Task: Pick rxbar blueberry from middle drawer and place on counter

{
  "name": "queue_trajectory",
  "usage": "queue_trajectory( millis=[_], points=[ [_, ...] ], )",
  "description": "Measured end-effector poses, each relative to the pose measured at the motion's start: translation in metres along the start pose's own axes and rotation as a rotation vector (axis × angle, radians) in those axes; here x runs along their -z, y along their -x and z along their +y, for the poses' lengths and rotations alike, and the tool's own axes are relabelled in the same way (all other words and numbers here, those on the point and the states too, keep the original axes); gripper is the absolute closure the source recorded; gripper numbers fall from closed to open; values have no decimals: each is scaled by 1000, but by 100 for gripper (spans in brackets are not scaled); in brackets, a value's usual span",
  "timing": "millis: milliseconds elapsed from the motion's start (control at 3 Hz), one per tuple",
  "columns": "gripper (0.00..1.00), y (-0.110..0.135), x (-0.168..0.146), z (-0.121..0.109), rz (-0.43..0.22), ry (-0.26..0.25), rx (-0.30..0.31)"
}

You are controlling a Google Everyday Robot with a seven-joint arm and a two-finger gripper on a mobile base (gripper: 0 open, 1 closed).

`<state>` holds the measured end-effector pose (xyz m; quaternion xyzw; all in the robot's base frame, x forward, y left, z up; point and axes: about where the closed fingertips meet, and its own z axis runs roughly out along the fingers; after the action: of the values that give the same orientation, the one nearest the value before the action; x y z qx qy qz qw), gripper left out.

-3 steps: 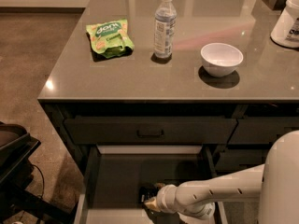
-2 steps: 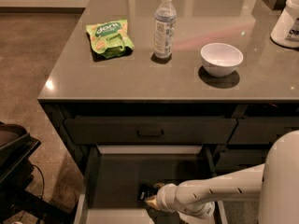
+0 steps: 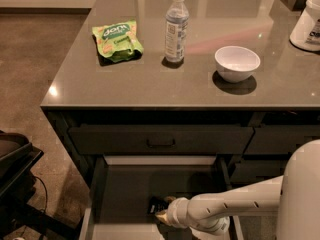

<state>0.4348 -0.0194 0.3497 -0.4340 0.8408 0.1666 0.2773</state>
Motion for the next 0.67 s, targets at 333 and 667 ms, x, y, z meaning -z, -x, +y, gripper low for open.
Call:
queue_trajectory(
  millis=[333, 667],
  points=[
    [100, 13, 26, 8, -23, 28, 20],
    [100, 29, 86, 35, -57, 25, -38]
  ],
)
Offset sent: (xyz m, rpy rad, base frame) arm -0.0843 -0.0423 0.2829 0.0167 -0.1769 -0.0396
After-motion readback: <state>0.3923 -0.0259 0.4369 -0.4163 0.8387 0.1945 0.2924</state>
